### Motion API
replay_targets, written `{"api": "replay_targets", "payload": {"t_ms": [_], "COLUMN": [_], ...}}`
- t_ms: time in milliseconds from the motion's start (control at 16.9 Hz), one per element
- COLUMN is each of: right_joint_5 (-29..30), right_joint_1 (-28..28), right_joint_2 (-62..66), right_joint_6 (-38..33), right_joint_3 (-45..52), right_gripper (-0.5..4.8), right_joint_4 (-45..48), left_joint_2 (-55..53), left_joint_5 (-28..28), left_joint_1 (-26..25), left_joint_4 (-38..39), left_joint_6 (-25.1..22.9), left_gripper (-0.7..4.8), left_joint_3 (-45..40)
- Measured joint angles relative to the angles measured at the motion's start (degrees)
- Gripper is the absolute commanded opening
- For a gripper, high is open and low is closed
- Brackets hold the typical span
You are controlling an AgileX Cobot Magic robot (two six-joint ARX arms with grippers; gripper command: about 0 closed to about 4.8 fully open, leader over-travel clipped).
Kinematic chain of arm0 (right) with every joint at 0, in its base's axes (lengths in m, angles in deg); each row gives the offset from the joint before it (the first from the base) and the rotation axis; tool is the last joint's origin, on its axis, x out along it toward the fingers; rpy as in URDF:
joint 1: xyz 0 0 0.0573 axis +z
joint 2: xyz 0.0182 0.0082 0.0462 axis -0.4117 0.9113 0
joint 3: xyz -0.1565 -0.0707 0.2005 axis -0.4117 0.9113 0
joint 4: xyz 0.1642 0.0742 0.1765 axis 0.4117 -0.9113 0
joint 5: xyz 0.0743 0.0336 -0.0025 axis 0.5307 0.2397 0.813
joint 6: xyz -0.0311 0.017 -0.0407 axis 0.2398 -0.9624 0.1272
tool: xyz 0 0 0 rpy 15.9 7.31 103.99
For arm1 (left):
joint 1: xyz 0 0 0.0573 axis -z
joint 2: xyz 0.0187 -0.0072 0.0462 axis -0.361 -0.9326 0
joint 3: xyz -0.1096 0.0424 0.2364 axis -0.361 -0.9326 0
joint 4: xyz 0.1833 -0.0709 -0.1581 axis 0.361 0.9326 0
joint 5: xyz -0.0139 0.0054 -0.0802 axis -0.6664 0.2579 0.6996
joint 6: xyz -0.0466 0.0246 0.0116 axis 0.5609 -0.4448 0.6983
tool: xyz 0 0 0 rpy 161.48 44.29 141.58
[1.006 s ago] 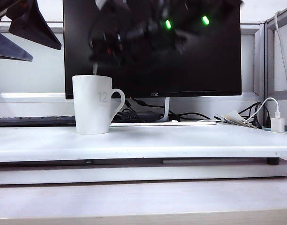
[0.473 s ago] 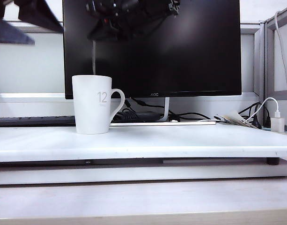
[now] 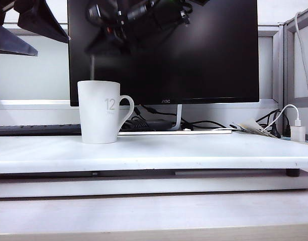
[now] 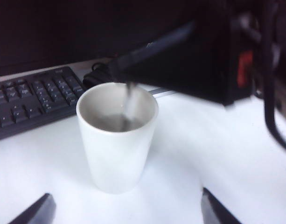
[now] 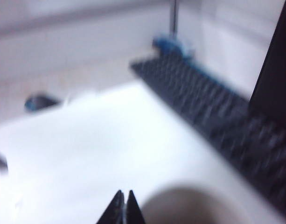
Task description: Pick up a spoon and stir the liquid in the cup.
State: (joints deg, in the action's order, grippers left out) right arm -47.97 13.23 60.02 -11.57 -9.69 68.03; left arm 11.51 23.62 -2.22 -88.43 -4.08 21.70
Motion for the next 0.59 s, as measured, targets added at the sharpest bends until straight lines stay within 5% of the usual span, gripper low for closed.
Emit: {"api": "replay_targets", "payload": {"t_ms": [296, 592], "right_joint_5": [-10.0, -0.9], "right_joint_1": [0.0, 0.0], "right_joint_2": [0.1, 0.0], "right_joint_6": [1.4, 1.5], "right_joint_3": [0.0, 0.0], "right_gripper": [-0.05, -0.05], "right_joint_4": [0.7, 7.0], "left_joint_2": [0.0, 0.0], "left_joint_5": [0.0, 0.0], "left_joint_1": [0.0, 0.0], "left_joint_4": [0.0, 0.0], "left_joint_6": [0.0, 0.0], "left_gripper": [4.12, 4.12], "left_joint_3": [0.0, 0.0]}}
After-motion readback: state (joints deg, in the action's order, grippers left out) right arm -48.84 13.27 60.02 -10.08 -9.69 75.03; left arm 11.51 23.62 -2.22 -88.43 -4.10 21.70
